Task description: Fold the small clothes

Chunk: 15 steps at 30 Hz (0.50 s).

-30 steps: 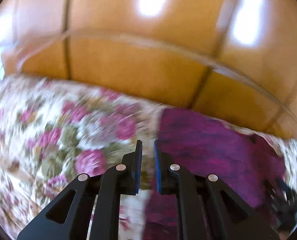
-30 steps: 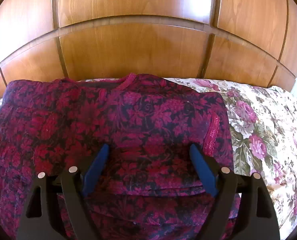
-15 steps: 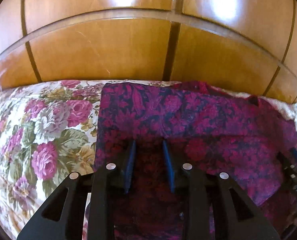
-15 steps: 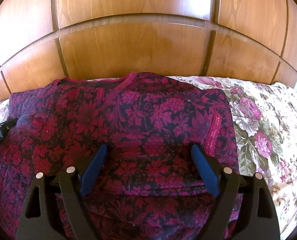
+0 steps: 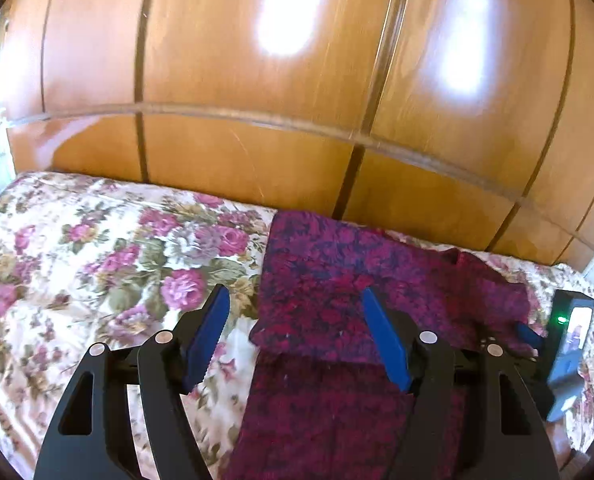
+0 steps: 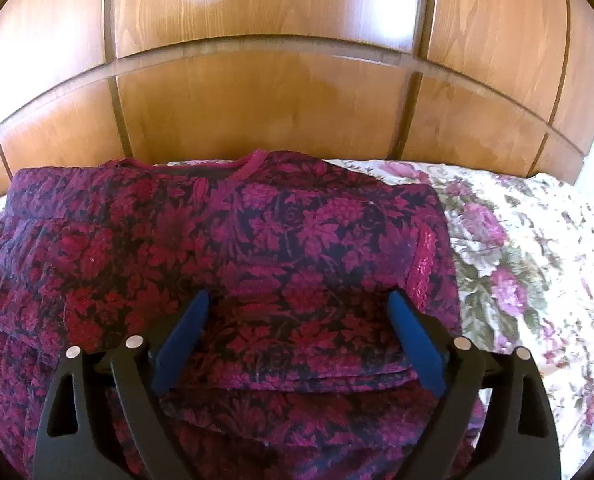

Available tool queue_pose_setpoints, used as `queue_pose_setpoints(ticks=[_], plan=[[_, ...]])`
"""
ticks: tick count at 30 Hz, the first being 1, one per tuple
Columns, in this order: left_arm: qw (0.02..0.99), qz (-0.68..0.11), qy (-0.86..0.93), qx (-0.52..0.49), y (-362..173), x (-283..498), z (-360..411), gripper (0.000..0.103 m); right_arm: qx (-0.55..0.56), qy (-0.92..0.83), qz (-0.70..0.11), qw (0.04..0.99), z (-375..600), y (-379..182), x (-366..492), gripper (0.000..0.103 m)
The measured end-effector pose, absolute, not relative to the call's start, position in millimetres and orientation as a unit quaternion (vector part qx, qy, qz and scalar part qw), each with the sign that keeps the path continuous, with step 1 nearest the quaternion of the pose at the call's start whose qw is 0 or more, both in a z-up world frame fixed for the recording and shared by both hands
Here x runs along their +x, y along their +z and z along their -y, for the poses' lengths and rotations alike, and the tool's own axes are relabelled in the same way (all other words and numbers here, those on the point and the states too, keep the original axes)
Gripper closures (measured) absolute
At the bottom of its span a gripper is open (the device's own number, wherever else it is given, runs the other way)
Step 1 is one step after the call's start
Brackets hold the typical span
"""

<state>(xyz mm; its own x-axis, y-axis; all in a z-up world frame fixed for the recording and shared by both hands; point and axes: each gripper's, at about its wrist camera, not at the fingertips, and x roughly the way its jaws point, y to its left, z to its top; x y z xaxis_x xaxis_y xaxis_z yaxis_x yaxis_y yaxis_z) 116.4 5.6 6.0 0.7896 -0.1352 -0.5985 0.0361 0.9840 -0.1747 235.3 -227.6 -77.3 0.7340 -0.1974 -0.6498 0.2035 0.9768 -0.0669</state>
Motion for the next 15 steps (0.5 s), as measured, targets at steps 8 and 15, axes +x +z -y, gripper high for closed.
queue_pose_setpoints(ticks=[8, 15], plan=[[0.948, -0.311, -0.041, -0.044, 12.3, 73.3, -15.9, 0.033, 0.052, -0.084, -0.363, 0.926, 229.1, -63.0, 189.5, 0.002], [0.932, -0.356, -0.047, -0.046, -18.0, 54.5, -24.4, 0.033, 0.064, -0.074, -0.422, 0.901, 236.6, -87.5, 138.7, 0.002]])
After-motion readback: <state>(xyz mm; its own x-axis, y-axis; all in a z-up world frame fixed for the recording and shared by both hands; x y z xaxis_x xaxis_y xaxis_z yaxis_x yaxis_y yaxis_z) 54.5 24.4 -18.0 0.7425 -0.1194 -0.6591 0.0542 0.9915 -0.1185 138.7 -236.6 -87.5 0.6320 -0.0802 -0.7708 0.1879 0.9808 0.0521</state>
